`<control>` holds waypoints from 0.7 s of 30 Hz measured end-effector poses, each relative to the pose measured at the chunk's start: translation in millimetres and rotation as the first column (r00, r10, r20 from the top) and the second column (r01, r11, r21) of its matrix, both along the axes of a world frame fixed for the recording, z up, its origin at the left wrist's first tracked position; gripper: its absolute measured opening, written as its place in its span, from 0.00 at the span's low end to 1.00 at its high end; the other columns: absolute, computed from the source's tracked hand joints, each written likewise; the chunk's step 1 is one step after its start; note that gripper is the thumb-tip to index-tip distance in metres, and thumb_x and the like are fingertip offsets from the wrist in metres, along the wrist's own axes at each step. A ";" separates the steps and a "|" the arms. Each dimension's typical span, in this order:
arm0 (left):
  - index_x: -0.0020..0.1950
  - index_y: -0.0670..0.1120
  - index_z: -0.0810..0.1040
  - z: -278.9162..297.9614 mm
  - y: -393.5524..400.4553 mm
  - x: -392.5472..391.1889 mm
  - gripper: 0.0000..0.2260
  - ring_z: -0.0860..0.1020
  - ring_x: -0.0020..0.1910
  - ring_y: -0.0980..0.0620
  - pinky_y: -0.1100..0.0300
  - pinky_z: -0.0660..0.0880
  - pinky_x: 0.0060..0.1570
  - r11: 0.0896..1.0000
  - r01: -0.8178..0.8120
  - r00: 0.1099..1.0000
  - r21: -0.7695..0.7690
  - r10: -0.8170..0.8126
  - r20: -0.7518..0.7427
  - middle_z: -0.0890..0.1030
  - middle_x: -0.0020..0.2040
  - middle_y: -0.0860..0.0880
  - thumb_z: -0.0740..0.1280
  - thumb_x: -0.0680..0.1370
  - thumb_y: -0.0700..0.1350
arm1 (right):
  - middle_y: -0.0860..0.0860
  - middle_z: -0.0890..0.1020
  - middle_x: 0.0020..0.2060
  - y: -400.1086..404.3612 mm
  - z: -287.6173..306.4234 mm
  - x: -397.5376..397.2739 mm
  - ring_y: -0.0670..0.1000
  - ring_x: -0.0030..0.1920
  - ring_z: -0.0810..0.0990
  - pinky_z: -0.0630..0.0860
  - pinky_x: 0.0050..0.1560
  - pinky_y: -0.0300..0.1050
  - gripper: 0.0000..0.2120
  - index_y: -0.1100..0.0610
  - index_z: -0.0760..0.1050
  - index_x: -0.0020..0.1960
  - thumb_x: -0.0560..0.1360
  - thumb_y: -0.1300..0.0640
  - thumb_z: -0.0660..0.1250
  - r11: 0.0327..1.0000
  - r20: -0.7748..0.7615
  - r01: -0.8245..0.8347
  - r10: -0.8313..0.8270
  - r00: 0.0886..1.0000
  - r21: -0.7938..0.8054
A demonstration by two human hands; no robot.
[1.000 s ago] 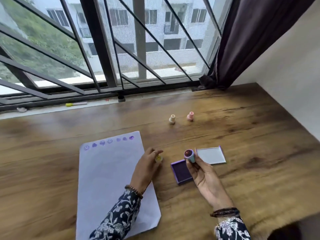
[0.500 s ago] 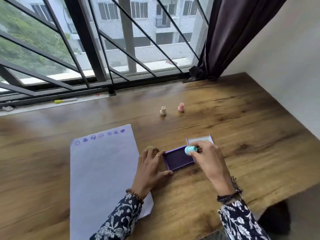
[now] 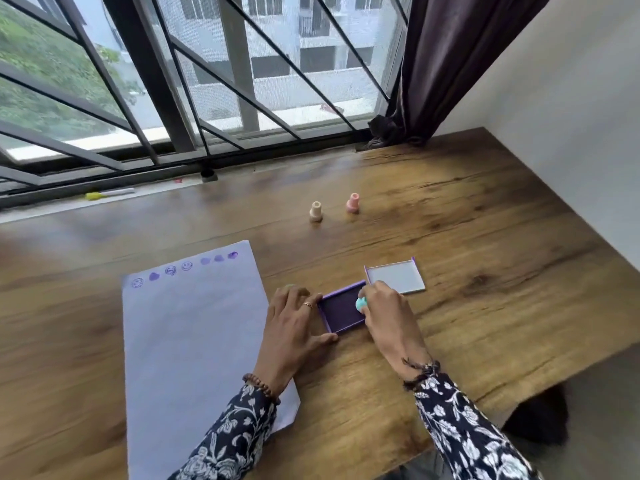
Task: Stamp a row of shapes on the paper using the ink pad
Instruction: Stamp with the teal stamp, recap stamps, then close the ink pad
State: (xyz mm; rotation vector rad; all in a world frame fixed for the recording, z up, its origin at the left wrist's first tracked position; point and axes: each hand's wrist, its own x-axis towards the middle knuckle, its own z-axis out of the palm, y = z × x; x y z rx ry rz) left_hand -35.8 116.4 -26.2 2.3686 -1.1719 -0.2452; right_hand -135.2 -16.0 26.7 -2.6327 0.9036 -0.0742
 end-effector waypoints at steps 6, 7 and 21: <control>0.68 0.47 0.68 5.2 1.1 -1.1 0.34 0.62 0.66 0.47 0.57 0.54 0.69 1.000 0.011 1.000 -0.002 -0.011 0.011 0.70 0.62 0.47 0.69 0.67 0.62 | 0.56 0.79 0.49 -8.9 0.3 8.5 0.58 0.51 0.79 0.74 0.48 0.49 0.08 0.58 0.77 0.51 0.73 0.63 0.64 1.000 -0.094 -0.007 0.007 0.996 -0.001; 0.68 0.47 0.67 6.8 2.4 -1.6 0.34 0.61 0.67 0.47 0.58 0.53 0.69 1.000 0.016 1.000 0.006 -0.016 0.012 0.69 0.63 0.47 0.68 0.67 0.62 | 0.56 0.80 0.49 -11.3 3.1 9.9 0.58 0.51 0.79 0.74 0.49 0.48 0.08 0.57 0.78 0.50 0.72 0.62 0.65 0.999 -0.110 0.026 -0.022 0.994 0.039; 0.64 0.47 0.73 12.3 198.9 85.6 0.21 0.64 0.68 0.44 0.52 0.61 0.67 0.916 -0.384 0.923 -0.112 0.379 -0.071 0.72 0.66 0.45 0.70 0.73 0.49 | 0.49 0.85 0.31 148.8 18.4 101.7 0.42 0.34 0.82 0.80 0.39 0.31 0.08 0.61 0.81 0.38 0.72 0.68 0.65 0.111 0.138 -0.090 -0.582 0.801 0.990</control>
